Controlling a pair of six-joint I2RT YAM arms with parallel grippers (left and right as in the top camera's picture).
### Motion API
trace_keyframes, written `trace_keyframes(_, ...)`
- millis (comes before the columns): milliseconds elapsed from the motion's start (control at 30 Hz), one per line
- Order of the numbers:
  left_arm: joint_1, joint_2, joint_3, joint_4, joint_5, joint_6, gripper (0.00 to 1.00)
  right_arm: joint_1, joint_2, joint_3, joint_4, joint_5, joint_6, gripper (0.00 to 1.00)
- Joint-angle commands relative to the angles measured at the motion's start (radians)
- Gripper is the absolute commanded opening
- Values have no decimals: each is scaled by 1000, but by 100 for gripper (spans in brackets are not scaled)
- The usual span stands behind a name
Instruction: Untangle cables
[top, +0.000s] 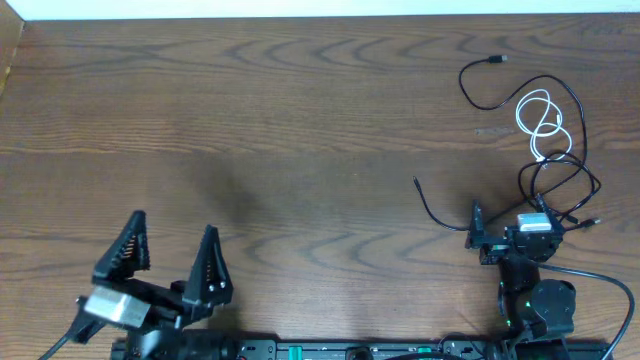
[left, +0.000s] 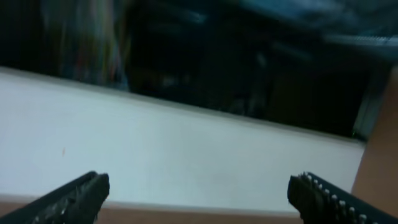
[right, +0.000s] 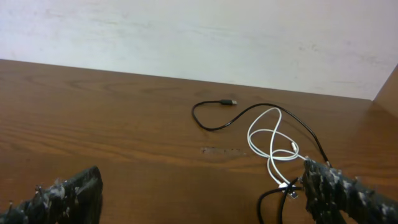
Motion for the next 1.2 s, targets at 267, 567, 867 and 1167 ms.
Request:
trace_keyframes(267, 3, -5, -6, 189, -2, 9, 98, 7, -7, -2, -1, -3, -13, 99)
trace_keyframes(567, 3, -5, -96, 204, -2, 9, 98, 7, -7, -2, -1, -3, -13, 99)
trace_keyframes(867, 3, -5, -269, 204, -2, 9, 98, 7, -7, -2, -1, -3, -14, 99)
trace_keyframes(1167, -24, -5, -448, 214, -2, 9, 98, 7, -7, -2, -1, -3, -14, 99)
